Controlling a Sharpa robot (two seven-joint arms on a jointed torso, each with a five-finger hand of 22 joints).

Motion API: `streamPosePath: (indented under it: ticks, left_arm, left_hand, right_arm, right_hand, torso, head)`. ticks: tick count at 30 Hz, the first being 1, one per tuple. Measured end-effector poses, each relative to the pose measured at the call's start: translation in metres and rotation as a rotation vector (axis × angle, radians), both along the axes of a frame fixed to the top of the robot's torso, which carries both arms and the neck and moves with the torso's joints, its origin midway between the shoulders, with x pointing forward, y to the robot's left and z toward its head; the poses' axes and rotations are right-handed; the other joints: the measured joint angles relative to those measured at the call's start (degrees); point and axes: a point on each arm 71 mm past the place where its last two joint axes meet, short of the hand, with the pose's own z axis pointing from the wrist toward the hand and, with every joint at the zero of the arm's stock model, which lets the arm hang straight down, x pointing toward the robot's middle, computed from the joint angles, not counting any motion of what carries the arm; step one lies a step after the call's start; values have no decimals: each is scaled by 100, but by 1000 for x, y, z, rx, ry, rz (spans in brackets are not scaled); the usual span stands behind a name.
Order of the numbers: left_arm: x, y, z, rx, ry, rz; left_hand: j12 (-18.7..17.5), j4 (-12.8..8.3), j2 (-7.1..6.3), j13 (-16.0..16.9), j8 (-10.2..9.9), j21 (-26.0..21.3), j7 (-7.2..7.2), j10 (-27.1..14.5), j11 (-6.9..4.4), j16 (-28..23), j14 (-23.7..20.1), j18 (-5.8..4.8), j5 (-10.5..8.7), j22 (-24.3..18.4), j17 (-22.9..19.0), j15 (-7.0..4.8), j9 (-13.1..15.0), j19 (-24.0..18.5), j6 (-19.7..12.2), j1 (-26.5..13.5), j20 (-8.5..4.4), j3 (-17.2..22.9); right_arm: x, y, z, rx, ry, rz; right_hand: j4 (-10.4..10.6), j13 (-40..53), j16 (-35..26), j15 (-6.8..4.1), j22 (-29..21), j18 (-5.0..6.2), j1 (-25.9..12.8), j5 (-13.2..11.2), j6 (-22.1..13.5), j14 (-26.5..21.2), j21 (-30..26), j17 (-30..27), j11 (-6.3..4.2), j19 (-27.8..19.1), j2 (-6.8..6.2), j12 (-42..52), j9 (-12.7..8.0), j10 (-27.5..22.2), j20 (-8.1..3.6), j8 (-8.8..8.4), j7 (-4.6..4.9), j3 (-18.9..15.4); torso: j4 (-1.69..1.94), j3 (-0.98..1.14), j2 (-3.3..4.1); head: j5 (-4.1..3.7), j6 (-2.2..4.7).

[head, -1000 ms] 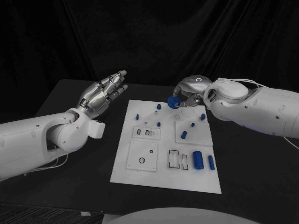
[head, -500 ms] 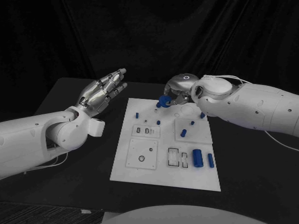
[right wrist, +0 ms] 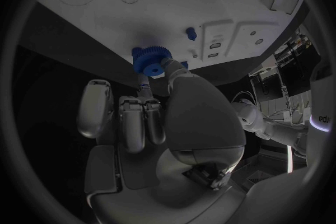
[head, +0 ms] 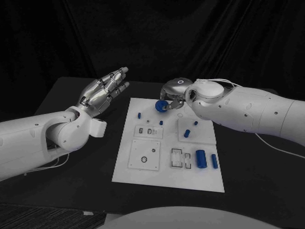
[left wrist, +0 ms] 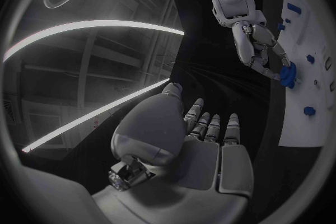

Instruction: Assemble the parts on the task board

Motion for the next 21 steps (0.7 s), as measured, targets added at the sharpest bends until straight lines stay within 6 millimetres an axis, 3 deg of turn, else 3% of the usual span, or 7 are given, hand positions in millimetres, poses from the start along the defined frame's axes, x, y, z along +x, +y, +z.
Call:
streamPosePath:
  ticks: [8, 10, 13, 16, 18, 21]
  left_arm:
    - [0, 1, 0, 1, 0, 2]
    - [1, 1, 0, 1, 0, 2]
    - [1, 1, 0, 2, -1, 3]
    - [1, 1, 0, 2, -1, 3]
    - [1, 1, 0, 2, -1, 3]
    - [2, 0, 0, 1, -1, 1]
  left_hand:
    - [0, 0, 0, 0, 0, 0, 0, 0, 0, 0, 0, 0, 0, 0, 0, 0, 0, 0, 0, 0, 0, 0]
    - [0, 0, 0, 0, 0, 0, 0, 0, 0, 0, 0, 0, 0, 0, 0, 0, 0, 0, 0, 0, 0, 0]
    - [0, 0, 0, 0, 0, 0, 0, 0, 0, 0, 0, 0, 0, 0, 0, 0, 0, 0, 0, 0, 0, 0]
    - [0, 0, 0, 0, 0, 0, 0, 0, 0, 0, 0, 0, 0, 0, 1, 0, 0, 0, 0, 0, 0, 0]
    - [0, 0, 0, 0, 0, 0, 0, 0, 0, 0, 0, 0, 0, 0, 1, 0, 0, 0, 0, 0, 0, 0]
    - [0, 16, 0, 0, 0, 0, 0, 0, 0, 0, 0, 0, 0, 0, 1, 0, 0, 0, 0, 0, 0, 16]
  right_arm:
    - [-1, 7, -3, -2, 8, 9]
    - [-1, 7, -3, -4, 9, 8]
    - [0, 8, -4, -6, 12, 7]
    - [0, 9, -4, -10, 15, 7]
    - [0, 9, -5, -13, 19, 7]
    - [0, 9, -6, -18, 26, 6]
  right_hand:
    - [-29, 0, 0, 0, 0, 0, 2, -44, 0, 0, -49, 0, 0, -21, 2, 0, 6, 0, 21, -55, -1, 0]
    - [-30, 0, 0, 0, 0, 0, 2, -51, 1, 0, -61, 0, 0, -21, 2, 0, 126, 0, 21, -67, -2, -1]
    - [-32, 0, 0, 0, -1, 0, 3, -120, -12, 0, -73, 0, 0, -21, 3, 0, 132, 0, 21, -117, -52, 1]
    - [-64, 0, 0, 0, -1, 0, 4, -208, -100, 0, -117, 0, 0, -42, 4, 0, 233, 0, 42, -237, -127, -3]
    - [-78, 0, 0, 0, -1, 0, 40, -268, -250, 0, -117, 0, 0, -42, 40, 0, 228, 0, 42, -330, -105, 1]
    - [-102, 0, 0, 0, -1, 0, 39, -400, -565, 0, -145, 0, 0, -42, 42, 0, 69, 0, 42, -473, -85, -7]
  torso:
    - [3, 2, 4]
    - [3, 2, 4]
    - [4, 2, 1]
    - [4, 0, -1]
    - [3, 0, -3]
    - [3, 0, -4]
  head:
    - [-26, -11]
    - [-29, -18]
    - [-31, -26]
    - [-31, -34]
    - [-27, -38]
    - [-27, -45]
